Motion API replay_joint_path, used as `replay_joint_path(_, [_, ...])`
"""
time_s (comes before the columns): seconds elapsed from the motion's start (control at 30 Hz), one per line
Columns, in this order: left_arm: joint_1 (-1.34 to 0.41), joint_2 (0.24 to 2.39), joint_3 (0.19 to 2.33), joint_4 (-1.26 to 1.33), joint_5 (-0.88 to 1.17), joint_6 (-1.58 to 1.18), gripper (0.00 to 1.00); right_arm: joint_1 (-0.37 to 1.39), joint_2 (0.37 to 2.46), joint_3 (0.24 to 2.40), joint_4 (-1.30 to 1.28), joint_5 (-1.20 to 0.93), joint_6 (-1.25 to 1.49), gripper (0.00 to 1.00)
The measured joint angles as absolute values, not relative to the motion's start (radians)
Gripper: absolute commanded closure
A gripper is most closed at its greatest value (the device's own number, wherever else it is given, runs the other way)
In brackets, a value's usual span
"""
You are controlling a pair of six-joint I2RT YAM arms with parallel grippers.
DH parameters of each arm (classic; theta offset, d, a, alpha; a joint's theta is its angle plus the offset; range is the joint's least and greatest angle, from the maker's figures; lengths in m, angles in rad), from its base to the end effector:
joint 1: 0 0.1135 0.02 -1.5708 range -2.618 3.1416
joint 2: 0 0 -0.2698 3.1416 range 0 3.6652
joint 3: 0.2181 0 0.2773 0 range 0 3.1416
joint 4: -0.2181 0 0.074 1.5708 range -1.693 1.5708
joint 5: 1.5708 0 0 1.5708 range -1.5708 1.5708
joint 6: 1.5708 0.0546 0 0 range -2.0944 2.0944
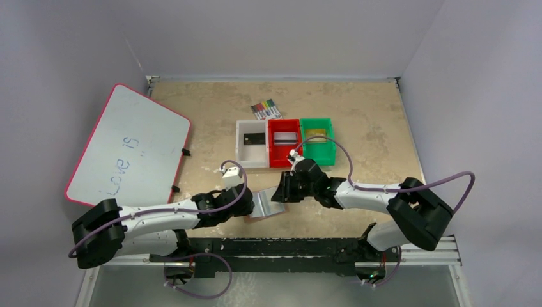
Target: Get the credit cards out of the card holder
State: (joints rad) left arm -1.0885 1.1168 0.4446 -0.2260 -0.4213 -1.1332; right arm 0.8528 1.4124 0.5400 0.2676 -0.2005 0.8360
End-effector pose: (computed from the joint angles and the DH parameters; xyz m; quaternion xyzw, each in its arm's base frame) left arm 0.1255 -0.1917 0.1375 -0.0896 0.9213 -0.2015 0.3201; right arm 0.1907 0.2349 0.1387 -0.0539 0.8807 0.4043 0.2407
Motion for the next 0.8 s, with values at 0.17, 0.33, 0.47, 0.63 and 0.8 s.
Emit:
replay_joint_path(0.17, [-1.089, 1.122, 0.445, -0.223, -0.418, -1.132, 0.83, 0.86, 1.412, 0.565, 0.252, -0.199, 0.828, 0.62])
replay_joint_path(0.33, [-1.089, 1.123, 0.445, -0.223, -0.418, -1.132, 0.83, 0.864, 1.412, 0.568, 0.204, -0.15, 0.831, 0.6])
replay_joint_path(0.47, [-1.089, 1.121, 0.445, -0.224, -0.418, -1.132, 0.83, 0.864, 1.422, 0.568, 0.202, -0.15, 0.83, 0.62])
replay_joint_path(0.63, [-1.089, 1.121, 0.445, -0.224, -0.418, -1.132, 0.84, 0.873, 1.463, 0.57, 0.232, -0.171, 0.831, 0.69])
replay_joint_path(0.8, [-1.089, 1.121, 0.445, -0.222, -0.413, -1.132, 0.85, 0.894, 1.482, 0.59, 0.224, -0.172, 0.83, 0.7])
